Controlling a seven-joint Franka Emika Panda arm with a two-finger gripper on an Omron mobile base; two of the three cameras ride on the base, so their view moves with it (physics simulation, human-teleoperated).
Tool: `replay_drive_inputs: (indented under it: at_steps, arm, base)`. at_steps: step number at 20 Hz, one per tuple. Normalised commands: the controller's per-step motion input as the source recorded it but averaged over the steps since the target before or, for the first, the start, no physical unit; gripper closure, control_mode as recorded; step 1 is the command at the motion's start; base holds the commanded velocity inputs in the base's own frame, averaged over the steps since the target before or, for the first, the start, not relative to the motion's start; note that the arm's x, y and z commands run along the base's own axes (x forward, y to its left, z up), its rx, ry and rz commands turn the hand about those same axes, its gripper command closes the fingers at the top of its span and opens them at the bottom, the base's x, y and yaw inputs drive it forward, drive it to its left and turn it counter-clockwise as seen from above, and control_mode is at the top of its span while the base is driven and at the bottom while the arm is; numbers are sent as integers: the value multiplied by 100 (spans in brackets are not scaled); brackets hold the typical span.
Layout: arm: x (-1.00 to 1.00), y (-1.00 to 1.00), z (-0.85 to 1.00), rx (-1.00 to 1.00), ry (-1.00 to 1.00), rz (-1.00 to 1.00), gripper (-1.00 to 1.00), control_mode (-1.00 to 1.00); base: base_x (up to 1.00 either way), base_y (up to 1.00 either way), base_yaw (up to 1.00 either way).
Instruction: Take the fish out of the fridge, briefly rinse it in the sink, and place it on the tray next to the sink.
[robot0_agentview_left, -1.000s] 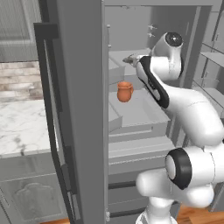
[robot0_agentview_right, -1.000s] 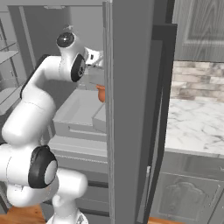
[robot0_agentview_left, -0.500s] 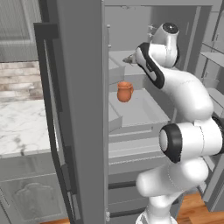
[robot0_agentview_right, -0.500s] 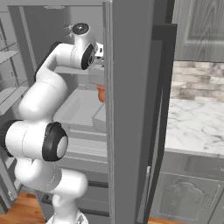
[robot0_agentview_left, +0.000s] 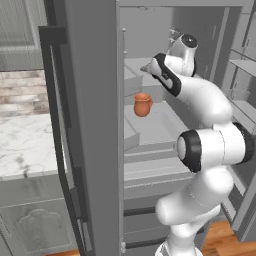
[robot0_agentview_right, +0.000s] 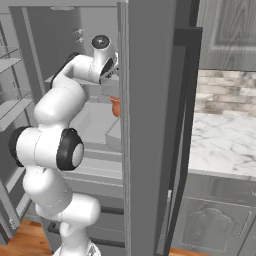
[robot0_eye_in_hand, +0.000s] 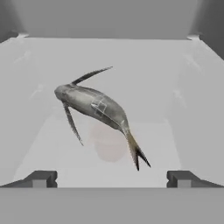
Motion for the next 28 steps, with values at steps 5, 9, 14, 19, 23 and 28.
replay_drive_inputs:
  at_steps: [5,9,14,19,23,28]
  arm:
    - [76,0,-3,0,-1,4,-100,-100]
    - [80,0,0,0,0,2,-100,-100]
    - [80,0,0,0,0,1,-100,-100]
    - [21,0,-30,0,0,6,-100,-100]
    - [10,2,-46,0,-1,11,100,-100]
    - [1,0,-18,2,-4,4,100,-100]
  base:
    - [0,0,0]
    - [0,0,0]
    - [0,0,0]
    - [0,0,0]
    - [0,0,0]
    - [0,0,0]
